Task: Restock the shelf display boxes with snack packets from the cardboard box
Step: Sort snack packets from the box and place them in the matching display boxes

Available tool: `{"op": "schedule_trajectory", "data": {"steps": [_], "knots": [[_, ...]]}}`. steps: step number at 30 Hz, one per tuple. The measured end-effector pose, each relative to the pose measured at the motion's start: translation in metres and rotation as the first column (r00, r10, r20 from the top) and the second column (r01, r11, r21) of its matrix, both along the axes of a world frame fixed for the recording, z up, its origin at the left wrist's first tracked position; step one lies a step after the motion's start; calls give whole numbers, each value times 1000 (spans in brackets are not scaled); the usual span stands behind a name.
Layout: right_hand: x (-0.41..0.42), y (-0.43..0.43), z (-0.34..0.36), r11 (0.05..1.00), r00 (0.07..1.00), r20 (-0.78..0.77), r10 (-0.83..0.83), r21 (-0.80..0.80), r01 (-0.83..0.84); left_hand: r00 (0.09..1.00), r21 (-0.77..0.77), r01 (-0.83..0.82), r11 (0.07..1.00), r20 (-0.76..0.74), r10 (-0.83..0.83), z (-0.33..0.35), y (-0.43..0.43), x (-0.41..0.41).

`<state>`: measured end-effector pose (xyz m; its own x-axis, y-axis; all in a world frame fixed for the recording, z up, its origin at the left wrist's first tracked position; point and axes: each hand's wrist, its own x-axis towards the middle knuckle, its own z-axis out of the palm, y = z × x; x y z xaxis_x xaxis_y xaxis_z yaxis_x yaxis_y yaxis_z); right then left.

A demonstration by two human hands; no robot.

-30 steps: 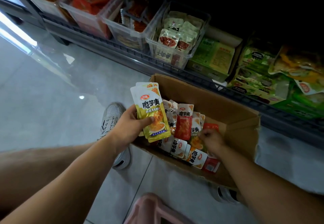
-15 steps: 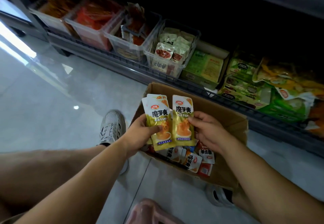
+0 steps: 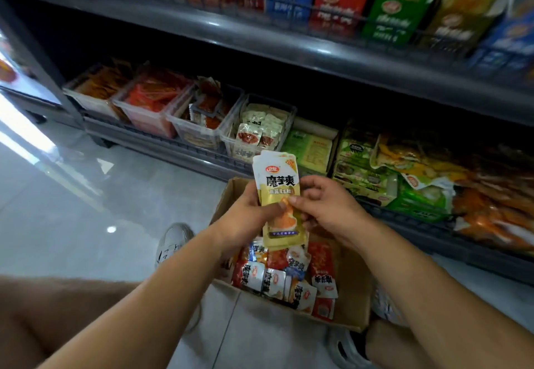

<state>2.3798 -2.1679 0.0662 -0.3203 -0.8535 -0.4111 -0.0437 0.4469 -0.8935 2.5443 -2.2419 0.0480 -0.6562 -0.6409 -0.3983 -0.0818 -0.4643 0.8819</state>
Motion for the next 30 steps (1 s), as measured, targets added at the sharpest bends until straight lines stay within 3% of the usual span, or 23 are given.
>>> {"op": "schedule_trajectory", "data": {"steps": [6,14,23,27,30], "knots": [[-20,33,69,971,990,-30,-140,-199,131,995,-330,-89,940,-80,66,63,18,-30],[-43,71,124,934,939,-264,-222,-335,127,999,-656,-37,754,-34,19,119,47,-76],[-98,73,183,884,786,-495,-371,-447,136,996,-713,-74,697,-89,15,184,47,-136],[-138,47,221,820,789,-417,-452,-542,183,993,-815,-96,571,-114,3,232,22,-171],[-167,23,242,778,724,-468,-507,-610,151,991,-885,-119,451,-132,3,259,-1,-199]]}}
